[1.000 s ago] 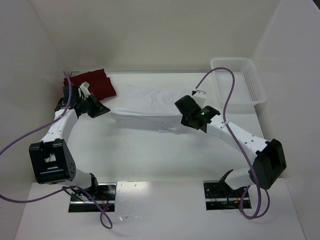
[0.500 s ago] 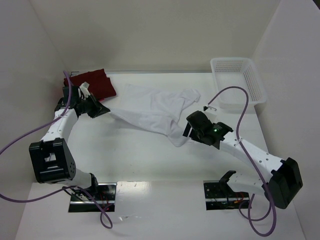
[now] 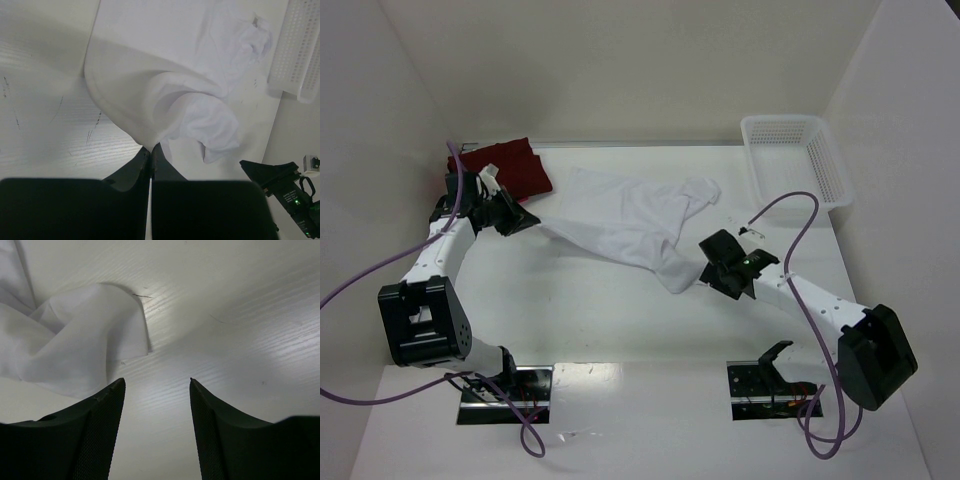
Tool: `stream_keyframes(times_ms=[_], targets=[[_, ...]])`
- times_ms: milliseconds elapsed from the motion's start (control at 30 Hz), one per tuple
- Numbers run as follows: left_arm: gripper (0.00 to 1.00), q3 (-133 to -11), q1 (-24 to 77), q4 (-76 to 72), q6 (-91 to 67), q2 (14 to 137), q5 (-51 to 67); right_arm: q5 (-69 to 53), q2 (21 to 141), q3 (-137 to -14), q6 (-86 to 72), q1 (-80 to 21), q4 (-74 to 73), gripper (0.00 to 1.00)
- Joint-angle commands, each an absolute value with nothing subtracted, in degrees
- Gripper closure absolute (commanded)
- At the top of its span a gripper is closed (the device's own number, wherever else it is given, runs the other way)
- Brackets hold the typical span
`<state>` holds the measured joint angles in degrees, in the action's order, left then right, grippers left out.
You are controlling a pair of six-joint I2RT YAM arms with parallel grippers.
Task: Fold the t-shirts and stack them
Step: Flatten out the tshirt
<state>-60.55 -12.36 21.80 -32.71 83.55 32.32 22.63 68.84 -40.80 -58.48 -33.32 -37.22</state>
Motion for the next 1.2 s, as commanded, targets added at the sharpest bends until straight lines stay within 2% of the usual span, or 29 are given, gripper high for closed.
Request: stream_keyframes(times_ms=[0,333,533,667,1167], targets=[[1.0,-62.8,-12.8,20.1,-31.0,84.4,33.8,23.9,69.8,-41.1,-60.4,-32.7,-33.3,0.4],[1.0,-62.8,-12.8,20.1,-30.5,84.9,33.8,21.1,78.6,-41.1,-59.2,-32.7,-27.8,0.4],[1.0,-62.8,-12.8,20.1,-30.5,84.9,33.8,22.1,79.2,-40.6,-58.7,-32.7,-26.7,0.44],[1.0,-62.8,-12.8,20.1,-30.5,84.9,33.8,22.1,81.0,-40.6,-58.7,-32.7,-25.5,0.51],[1.0,-62.8,-12.8,20.1,-30.0,84.9,33.8,23.8,84.4,-41.7,-57.0,-32.1,-24.3,0.58]])
